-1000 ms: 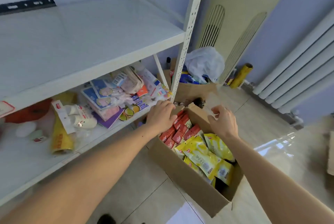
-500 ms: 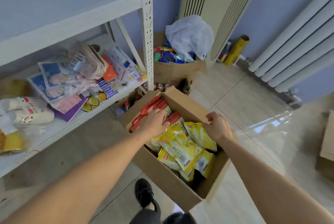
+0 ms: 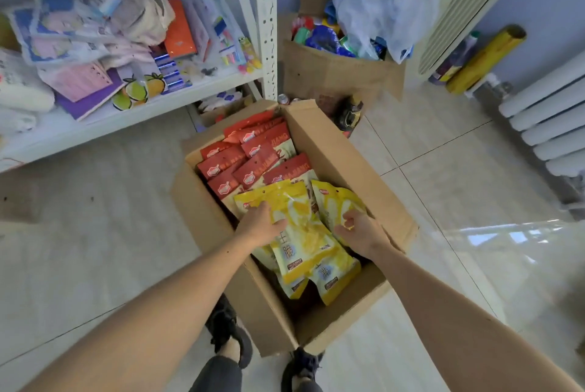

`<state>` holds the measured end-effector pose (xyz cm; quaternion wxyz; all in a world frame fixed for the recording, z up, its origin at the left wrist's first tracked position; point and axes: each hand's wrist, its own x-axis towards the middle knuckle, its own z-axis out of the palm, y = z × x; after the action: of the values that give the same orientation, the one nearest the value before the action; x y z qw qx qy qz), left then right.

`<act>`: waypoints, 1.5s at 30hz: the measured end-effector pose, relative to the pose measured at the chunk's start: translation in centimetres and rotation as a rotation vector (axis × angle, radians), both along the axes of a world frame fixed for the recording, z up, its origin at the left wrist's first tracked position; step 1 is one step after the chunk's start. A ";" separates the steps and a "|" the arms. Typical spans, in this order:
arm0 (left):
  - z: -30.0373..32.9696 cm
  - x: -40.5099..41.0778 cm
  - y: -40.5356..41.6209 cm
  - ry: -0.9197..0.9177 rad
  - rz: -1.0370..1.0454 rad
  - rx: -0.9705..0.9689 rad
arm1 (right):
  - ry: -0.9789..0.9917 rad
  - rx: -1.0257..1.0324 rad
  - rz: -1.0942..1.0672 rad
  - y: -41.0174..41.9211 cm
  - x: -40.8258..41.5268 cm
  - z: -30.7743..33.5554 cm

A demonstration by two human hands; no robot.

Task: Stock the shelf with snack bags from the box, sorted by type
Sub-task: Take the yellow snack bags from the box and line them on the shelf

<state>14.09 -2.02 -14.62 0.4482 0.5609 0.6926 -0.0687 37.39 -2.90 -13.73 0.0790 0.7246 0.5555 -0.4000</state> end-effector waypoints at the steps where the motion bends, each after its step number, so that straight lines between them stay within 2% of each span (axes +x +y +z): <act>1: -1.2 0.4 -0.6 -0.009 0.060 -0.030 | 0.013 -0.034 0.010 -0.3 0.1 -1.3; 6: -6.7 2.1 -3.0 -0.037 0.296 -0.141 | 0.059 -0.171 0.041 -1.7 -0.1 -7.1; 11: -10.6 3.4 -3.7 -0.036 0.525 -0.204 | 0.065 -0.306 -0.074 -2.7 0.0 -11.3; 14: -11.5 4.3 -3.9 -0.068 0.581 -0.198 | 0.088 -0.328 -0.134 -3.1 0.2 -13.0; 23: -14.0 4.1 -4.3 -0.188 0.762 -0.218 | 0.062 -0.286 -0.128 -2.9 0.2 -14.2; 29: -14.1 3.7 -4.2 -0.217 0.814 -0.227 | 0.153 -0.316 -0.246 -2.4 0.3 -14.0; 37: -9.5 3.0 -3.6 -0.306 0.880 -0.251 | 0.341 -0.272 -0.331 -1.3 0.0 -9.7; 45: -0.4 2.2 -1.9 -0.595 0.912 -0.274 | 0.477 -0.184 -0.337 0.7 0.4 -1.3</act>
<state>16.30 -3.90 -14.97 0.6772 0.1366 0.6937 0.2039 37.77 -2.22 -15.00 -0.0558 0.6819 0.3918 -0.6151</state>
